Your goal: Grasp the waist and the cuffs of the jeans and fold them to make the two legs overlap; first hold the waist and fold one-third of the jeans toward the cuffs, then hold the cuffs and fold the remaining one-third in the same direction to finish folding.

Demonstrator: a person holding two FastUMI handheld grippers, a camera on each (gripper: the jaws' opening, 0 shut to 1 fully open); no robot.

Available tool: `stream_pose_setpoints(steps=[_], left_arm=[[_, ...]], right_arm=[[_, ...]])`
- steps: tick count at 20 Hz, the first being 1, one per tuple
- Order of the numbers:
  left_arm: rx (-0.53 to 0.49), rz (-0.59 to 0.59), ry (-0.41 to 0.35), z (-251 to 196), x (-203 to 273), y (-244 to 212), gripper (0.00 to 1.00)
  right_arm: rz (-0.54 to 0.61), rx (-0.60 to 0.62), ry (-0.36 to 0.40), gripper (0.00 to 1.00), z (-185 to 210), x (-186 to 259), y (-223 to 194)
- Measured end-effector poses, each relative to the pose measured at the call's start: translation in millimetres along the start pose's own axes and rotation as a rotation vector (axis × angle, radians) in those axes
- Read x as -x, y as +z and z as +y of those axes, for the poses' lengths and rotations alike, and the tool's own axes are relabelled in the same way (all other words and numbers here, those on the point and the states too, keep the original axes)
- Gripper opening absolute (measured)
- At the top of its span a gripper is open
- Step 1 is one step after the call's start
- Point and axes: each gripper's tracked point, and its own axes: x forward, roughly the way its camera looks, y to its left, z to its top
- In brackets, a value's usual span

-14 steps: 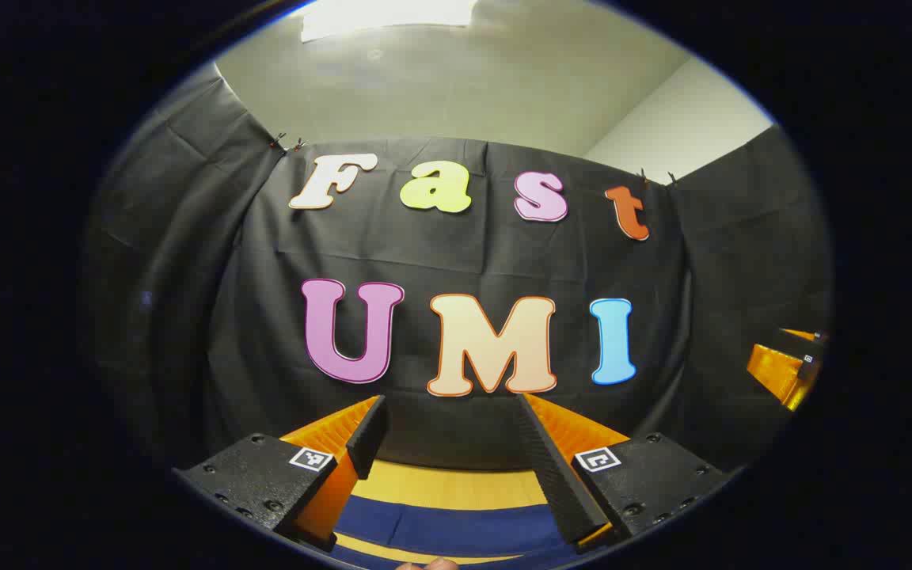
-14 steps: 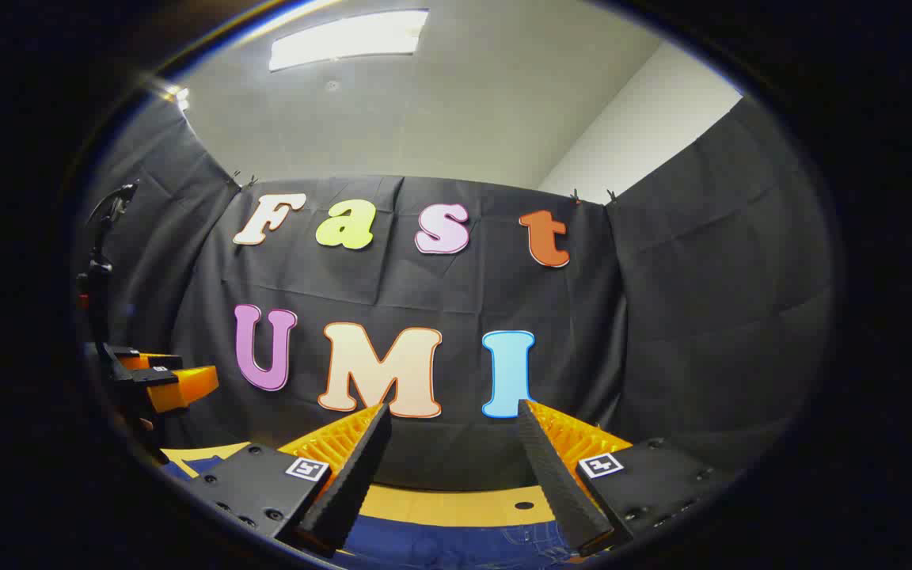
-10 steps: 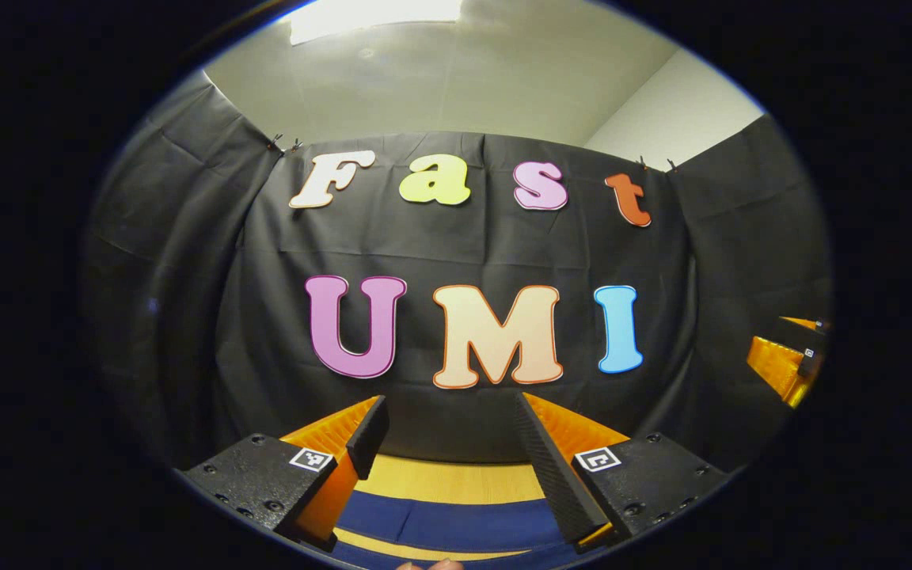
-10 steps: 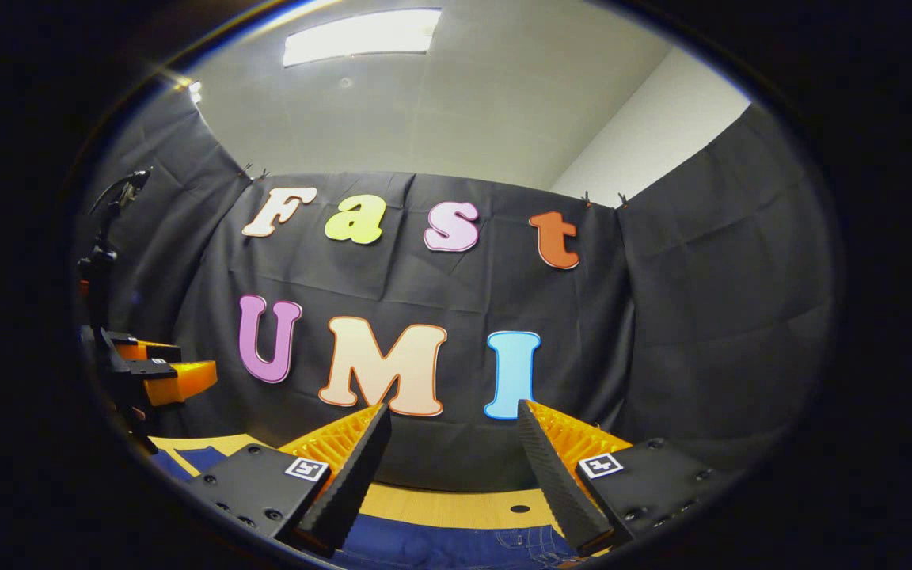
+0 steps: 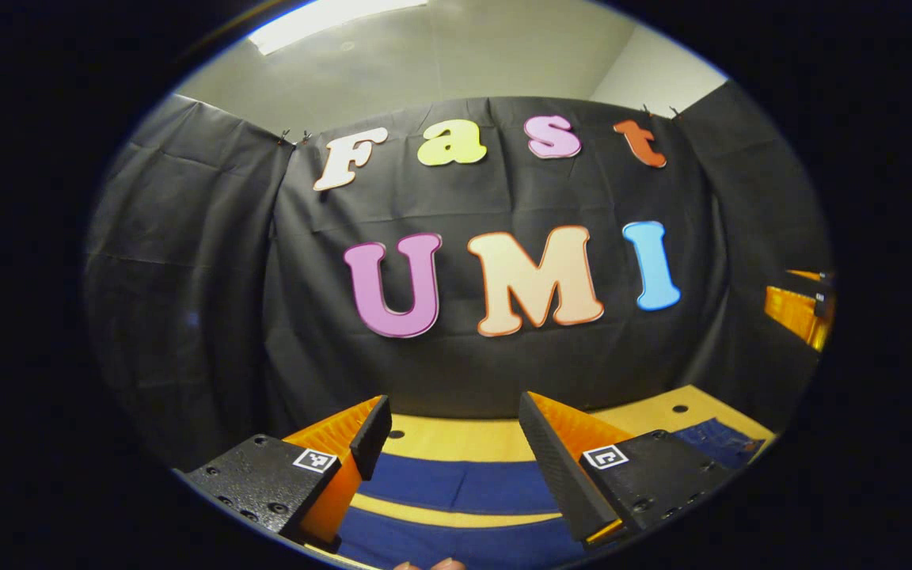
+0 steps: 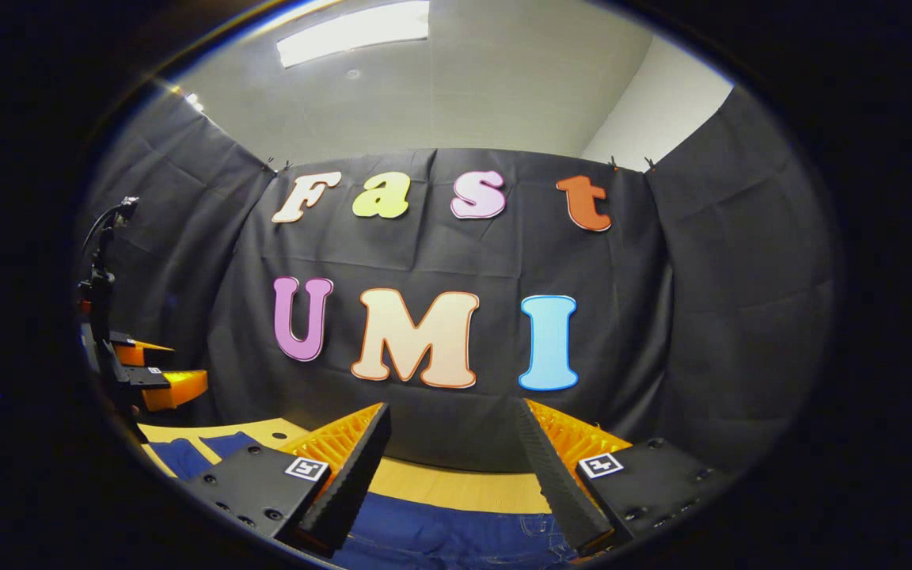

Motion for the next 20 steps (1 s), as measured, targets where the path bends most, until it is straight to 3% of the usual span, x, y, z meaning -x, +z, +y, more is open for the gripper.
stream_pose_setpoints(steps=[3, 7, 12, 20], left_arm=[[-0.055, 0.074, -0.029, 15.4, 3.7, -29.3, 1.00], [-0.156, 0.186, -0.027, 65.2, 8.3, -67.2, 0.97], [-0.383, 0.334, -0.081, 111.7, 21.7, -113.0, 0.96], [-0.567, 0.542, -0.198, 148.8, 51.1, -202.9, 0.95]], right_arm=[[0.014, -0.041, 0.049, 0.98, 16.3, -8.9, -2.0], [0.034, -0.061, 0.065, 0.98, 33.4, -25.4, -9.4], [0.082, -0.086, 0.084, 1.00, 60.4, -42.6, -28.4], [0.147, -0.084, 0.123, 0.99, 95.8, -60.4, -55.1]])
